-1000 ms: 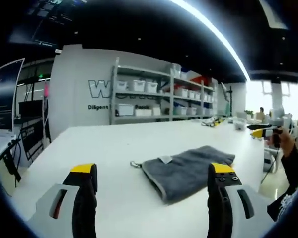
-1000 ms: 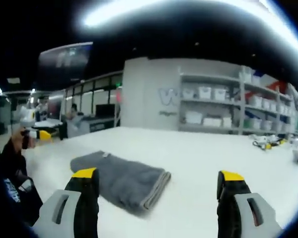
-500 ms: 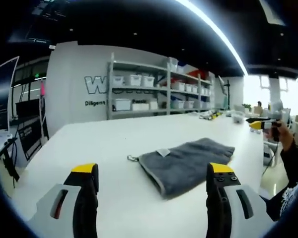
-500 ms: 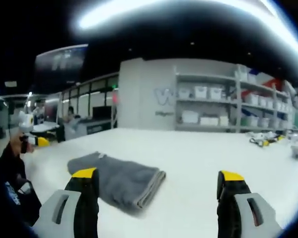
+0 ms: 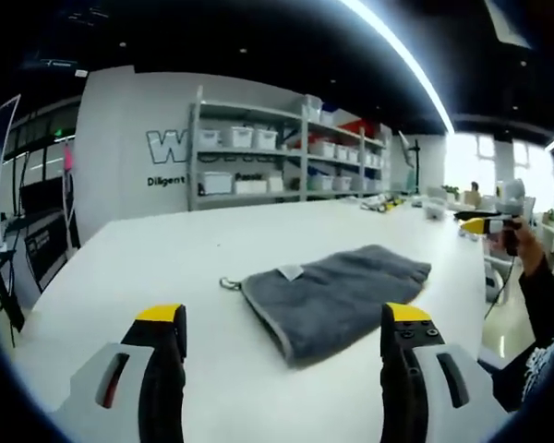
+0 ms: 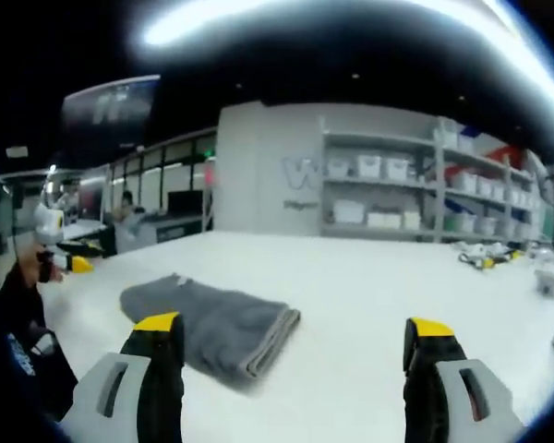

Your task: Open the folded towel by lifting each exposed corner and separating the folded layers until the towel lies flat within the target outline without major curled edges

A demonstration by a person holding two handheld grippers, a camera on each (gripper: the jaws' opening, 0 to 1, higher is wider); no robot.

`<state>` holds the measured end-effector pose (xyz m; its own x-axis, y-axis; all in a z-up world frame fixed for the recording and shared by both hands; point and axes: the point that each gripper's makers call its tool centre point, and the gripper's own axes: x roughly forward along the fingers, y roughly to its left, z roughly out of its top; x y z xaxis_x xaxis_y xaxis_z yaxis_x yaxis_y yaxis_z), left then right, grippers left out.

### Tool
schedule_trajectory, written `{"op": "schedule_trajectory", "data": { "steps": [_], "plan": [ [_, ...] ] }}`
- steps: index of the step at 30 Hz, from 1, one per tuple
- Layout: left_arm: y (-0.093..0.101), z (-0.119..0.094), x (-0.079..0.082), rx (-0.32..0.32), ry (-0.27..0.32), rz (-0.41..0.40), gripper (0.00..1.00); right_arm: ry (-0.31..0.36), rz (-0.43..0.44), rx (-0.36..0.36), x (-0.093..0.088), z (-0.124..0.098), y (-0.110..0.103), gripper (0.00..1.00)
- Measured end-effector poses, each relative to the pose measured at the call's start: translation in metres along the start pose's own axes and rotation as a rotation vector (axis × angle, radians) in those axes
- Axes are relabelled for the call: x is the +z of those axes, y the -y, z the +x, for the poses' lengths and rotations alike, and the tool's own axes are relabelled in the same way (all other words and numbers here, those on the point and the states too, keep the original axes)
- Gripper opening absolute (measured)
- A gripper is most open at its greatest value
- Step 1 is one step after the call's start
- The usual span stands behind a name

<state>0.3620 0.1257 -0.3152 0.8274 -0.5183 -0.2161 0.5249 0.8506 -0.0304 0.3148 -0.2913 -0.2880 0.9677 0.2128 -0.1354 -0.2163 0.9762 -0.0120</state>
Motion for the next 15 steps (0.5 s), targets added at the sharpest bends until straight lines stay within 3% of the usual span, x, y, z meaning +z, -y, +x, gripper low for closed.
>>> {"op": "schedule_trajectory", "data": {
  "steps": [7, 10, 12, 15],
  "plan": [
    [-0.006, -0.003, 0.0, 0.016, 0.019, -0.03, 0.81, 0.003, -0.001, 0.009, 0.001, 0.0, -0.002, 1.0],
    [-0.006, 0.002, -0.01, 0.01, -0.006, -0.043, 0.8, -0.028, -0.038, 0.026, -0.005, 0.002, -0.006, 1.0],
    [-0.002, 0.007, -0.02, -0.008, -0.036, -0.048, 0.8, -0.089, -0.076, 0.05, -0.019, 0.005, -0.013, 1.0],
    [0.002, 0.011, -0.027, -0.015, -0.053, -0.045, 0.79, -0.082, -0.077, 0.047, -0.023, 0.01, -0.015, 0.94]
  ]
}}
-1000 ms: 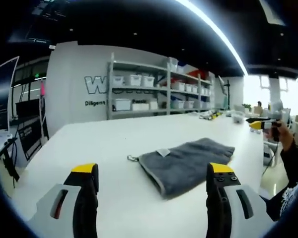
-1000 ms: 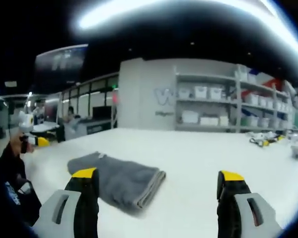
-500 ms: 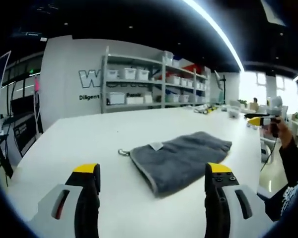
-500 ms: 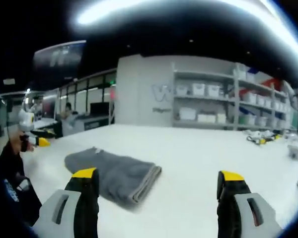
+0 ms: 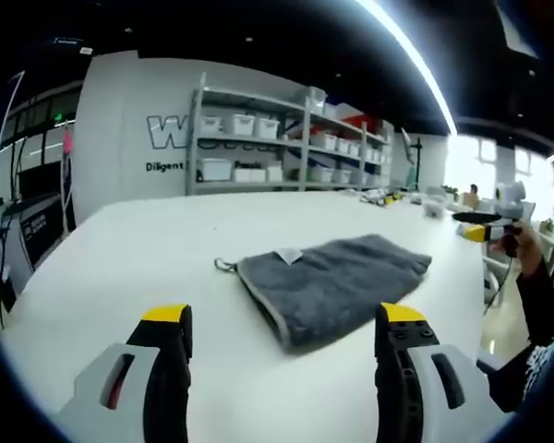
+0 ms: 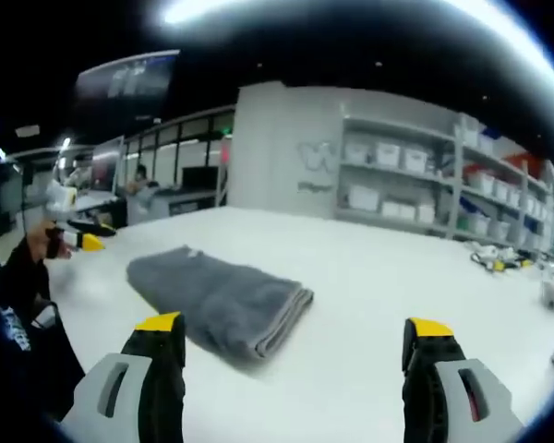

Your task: Open the folded towel by lifting each exposed corner and separating the folded layers until the towel lies flat within the target outline without major curled edges

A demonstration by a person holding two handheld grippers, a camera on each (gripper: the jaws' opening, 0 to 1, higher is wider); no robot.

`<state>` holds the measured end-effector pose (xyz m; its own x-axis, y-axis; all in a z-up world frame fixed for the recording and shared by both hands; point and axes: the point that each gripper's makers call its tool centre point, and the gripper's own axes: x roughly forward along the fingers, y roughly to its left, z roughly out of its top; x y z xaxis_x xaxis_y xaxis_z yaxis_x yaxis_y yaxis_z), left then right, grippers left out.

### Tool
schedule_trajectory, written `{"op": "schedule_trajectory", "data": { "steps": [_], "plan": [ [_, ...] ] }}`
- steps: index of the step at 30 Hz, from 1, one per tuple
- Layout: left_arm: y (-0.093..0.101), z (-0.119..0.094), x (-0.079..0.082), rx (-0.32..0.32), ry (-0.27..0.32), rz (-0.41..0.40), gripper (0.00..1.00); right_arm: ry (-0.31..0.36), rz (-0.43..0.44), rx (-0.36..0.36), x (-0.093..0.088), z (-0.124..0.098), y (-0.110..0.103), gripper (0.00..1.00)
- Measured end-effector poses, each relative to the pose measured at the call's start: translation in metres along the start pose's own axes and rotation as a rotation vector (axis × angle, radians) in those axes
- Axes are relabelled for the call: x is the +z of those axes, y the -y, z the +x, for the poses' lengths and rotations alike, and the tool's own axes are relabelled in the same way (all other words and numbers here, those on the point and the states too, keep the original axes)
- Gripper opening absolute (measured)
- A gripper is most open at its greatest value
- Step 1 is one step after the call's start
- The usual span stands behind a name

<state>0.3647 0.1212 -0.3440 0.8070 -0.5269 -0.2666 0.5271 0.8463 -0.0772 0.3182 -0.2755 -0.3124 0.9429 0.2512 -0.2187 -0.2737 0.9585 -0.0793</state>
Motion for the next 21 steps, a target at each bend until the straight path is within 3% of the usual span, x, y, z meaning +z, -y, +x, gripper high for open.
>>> {"op": "schedule_trajectory", "data": {
  "steps": [4, 15, 18, 21],
  "plan": [
    [0.002, 0.002, -0.005, -0.003, -0.012, 0.001, 0.77, 0.0, 0.017, -0.026, -0.001, 0.002, 0.005, 0.93],
    [-0.004, 0.012, -0.015, -0.009, -0.061, -0.014, 0.74, -0.084, 0.028, 0.023, -0.03, 0.024, -0.009, 0.8],
    [-0.006, 0.017, -0.016, -0.013, -0.067, -0.02, 0.7, -0.106, -0.037, 0.097, -0.039, 0.03, -0.024, 0.62],
    [-0.006, 0.021, -0.019, -0.022, -0.076, -0.028, 0.61, -0.113, -0.014, 0.119, -0.045, 0.037, -0.033, 0.5]
  ]
}}
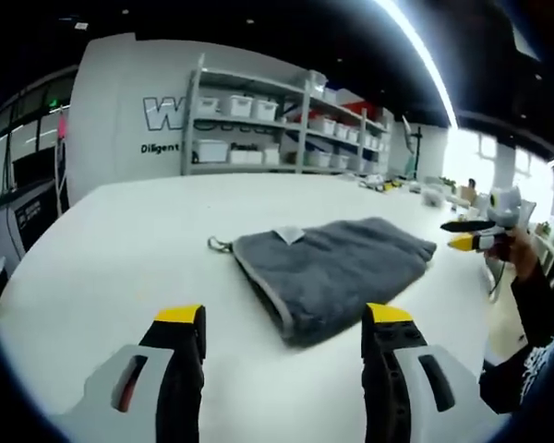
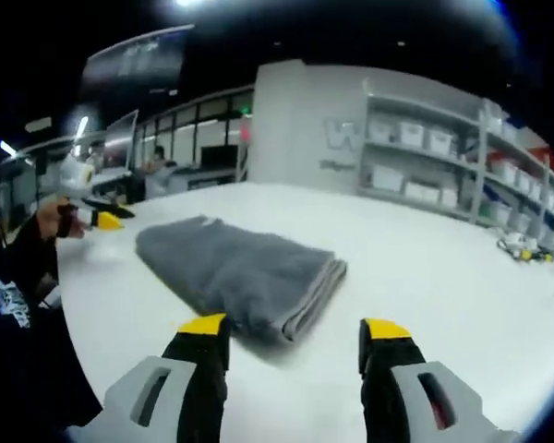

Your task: Open the folded towel by lifting each exposed corner and separating the folded layers until the towel lies flat within the target outline without major curled edges

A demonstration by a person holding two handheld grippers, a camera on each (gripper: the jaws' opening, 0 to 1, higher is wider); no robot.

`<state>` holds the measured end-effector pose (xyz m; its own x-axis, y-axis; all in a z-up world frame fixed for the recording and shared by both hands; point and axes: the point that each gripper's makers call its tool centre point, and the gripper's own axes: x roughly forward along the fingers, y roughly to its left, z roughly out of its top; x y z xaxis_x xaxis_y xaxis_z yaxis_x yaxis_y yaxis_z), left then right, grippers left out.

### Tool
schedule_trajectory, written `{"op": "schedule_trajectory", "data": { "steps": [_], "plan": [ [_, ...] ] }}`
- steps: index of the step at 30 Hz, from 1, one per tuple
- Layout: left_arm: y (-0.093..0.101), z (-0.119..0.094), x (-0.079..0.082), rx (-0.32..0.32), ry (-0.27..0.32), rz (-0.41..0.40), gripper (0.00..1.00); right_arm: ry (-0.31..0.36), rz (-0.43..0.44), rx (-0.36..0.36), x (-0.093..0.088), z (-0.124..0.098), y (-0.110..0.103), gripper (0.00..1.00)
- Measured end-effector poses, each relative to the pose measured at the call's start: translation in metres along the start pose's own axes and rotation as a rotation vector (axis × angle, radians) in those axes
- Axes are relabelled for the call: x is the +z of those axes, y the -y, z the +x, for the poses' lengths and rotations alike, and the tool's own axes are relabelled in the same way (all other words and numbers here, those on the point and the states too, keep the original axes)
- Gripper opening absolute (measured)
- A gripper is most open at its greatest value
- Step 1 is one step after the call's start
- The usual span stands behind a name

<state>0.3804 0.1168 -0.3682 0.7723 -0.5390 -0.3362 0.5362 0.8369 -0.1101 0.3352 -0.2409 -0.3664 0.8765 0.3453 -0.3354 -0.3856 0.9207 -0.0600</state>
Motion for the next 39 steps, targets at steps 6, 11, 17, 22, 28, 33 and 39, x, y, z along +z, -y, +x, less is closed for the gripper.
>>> {"op": "schedule_trajectory", "data": {
  "steps": [6, 11, 17, 22, 28, 33, 39],
  "plan": [
    [0.0, 0.007, -0.007, -0.022, -0.024, -0.016, 0.56, 0.018, 0.039, -0.009, -0.001, 0.006, 0.004, 0.39],
    [-0.001, 0.008, -0.002, -0.031, 0.0, -0.073, 0.52, 0.016, 0.062, 0.008, 0.0, 0.012, -0.001, 0.4],
    [0.006, 0.011, -0.007, -0.052, -0.019, -0.081, 0.52, -0.005, 0.07, 0.032, -0.005, 0.023, -0.009, 0.39],
    [0.015, 0.017, -0.012, -0.088, -0.043, -0.08, 0.45, -0.046, 0.044, 0.012, -0.013, 0.033, -0.007, 0.35],
    [0.015, 0.022, -0.013, -0.097, -0.041, -0.117, 0.42, -0.019, 0.103, 0.008, -0.007, 0.033, -0.005, 0.28],
    [0.016, 0.026, -0.015, -0.103, -0.048, -0.121, 0.38, -0.031, 0.109, 0.021, -0.009, 0.035, -0.013, 0.3],
    [0.024, 0.028, -0.018, -0.094, -0.055, -0.074, 0.34, -0.037, 0.101, 0.016, -0.011, 0.036, -0.014, 0.31]
  ]
}}
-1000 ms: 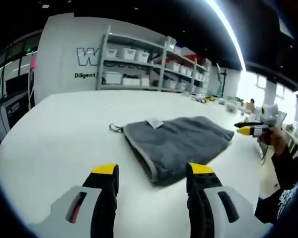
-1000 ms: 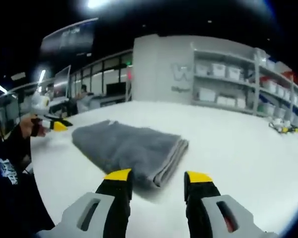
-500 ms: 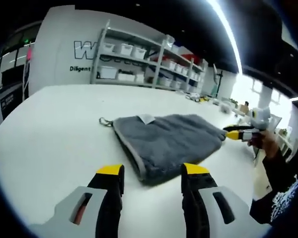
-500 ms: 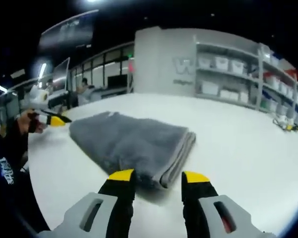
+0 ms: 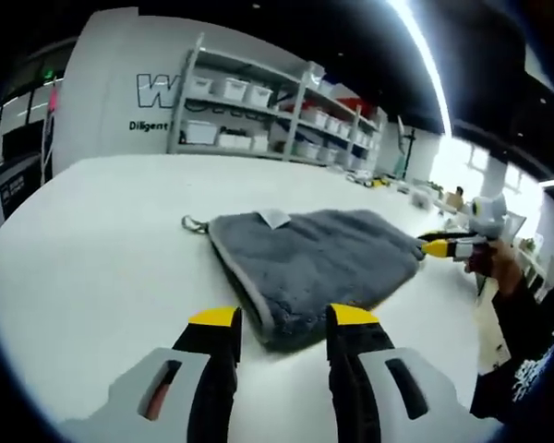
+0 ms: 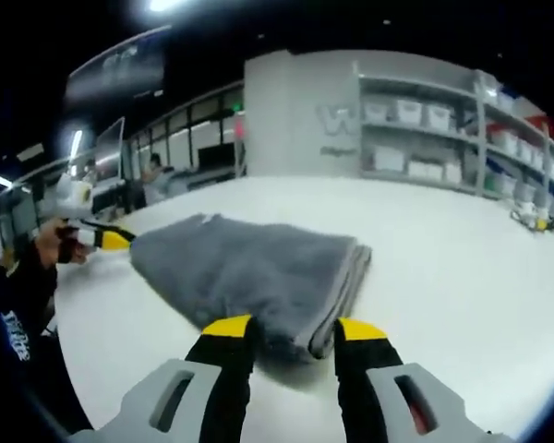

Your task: Open the folded towel by lifting each exposed corner and separating the folded layers until the towel lies flat within the target outline without major curled edges

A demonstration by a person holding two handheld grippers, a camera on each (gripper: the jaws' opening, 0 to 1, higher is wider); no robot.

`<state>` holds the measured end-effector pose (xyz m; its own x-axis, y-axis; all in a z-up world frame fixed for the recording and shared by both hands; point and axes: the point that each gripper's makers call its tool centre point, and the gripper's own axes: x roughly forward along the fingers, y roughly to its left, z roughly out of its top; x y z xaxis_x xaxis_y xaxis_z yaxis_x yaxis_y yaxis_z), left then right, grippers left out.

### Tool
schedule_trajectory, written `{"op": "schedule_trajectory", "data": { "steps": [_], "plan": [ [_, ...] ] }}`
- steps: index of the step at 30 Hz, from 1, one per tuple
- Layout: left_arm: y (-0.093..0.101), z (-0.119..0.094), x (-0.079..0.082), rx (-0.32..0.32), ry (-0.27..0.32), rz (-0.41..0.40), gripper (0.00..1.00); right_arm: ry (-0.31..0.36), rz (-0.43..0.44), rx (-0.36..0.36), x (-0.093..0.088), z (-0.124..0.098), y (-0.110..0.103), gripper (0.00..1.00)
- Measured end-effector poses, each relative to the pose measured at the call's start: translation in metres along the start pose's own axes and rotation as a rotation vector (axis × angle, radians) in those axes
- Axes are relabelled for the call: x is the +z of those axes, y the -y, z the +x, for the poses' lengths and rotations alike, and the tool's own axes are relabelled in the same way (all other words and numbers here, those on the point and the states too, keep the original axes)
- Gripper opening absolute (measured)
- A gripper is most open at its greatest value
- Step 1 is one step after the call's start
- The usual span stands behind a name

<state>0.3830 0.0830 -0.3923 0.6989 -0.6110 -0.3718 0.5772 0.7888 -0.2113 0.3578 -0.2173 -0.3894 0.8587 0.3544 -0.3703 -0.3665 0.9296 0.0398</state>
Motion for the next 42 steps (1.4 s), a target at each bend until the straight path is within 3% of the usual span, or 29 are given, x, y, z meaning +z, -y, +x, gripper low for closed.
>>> {"op": "schedule_trajectory", "data": {
  "steps": [4, 11, 16, 22, 27, 31, 38, 42],
  "plan": [
    [0.016, 0.0, -0.007, -0.019, -0.01, 0.031, 0.31, -0.007, 0.01, -0.005, -0.003, -0.001, 0.003, 0.3],
    [0.013, 0.0, -0.007, 0.003, -0.023, 0.088, 0.29, -0.027, 0.017, 0.006, -0.008, -0.005, 0.006, 0.24],
    [0.003, -0.002, -0.005, 0.044, -0.007, 0.091, 0.12, -0.042, 0.005, 0.028, -0.012, -0.001, 0.002, 0.17],
    [-0.003, 0.0, -0.009, 0.05, -0.029, 0.113, 0.16, -0.043, 0.001, 0.016, -0.014, -0.001, 0.001, 0.17],
    [0.004, 0.0, -0.007, -0.003, -0.017, 0.073, 0.26, -0.046, -0.002, 0.017, -0.015, 0.0, -0.001, 0.16],
    [0.0, 0.003, -0.015, 0.013, -0.045, 0.08, 0.22, -0.049, -0.017, 0.02, -0.015, 0.001, -0.003, 0.15],
    [-0.002, 0.006, -0.011, 0.04, -0.022, 0.082, 0.12, -0.029, -0.018, 0.036, -0.013, 0.002, -0.003, 0.09],
    [-0.001, 0.006, -0.011, 0.03, -0.03, 0.088, 0.1, -0.037, -0.06, 0.013, -0.012, 0.009, 0.002, 0.06]
  ]
}}
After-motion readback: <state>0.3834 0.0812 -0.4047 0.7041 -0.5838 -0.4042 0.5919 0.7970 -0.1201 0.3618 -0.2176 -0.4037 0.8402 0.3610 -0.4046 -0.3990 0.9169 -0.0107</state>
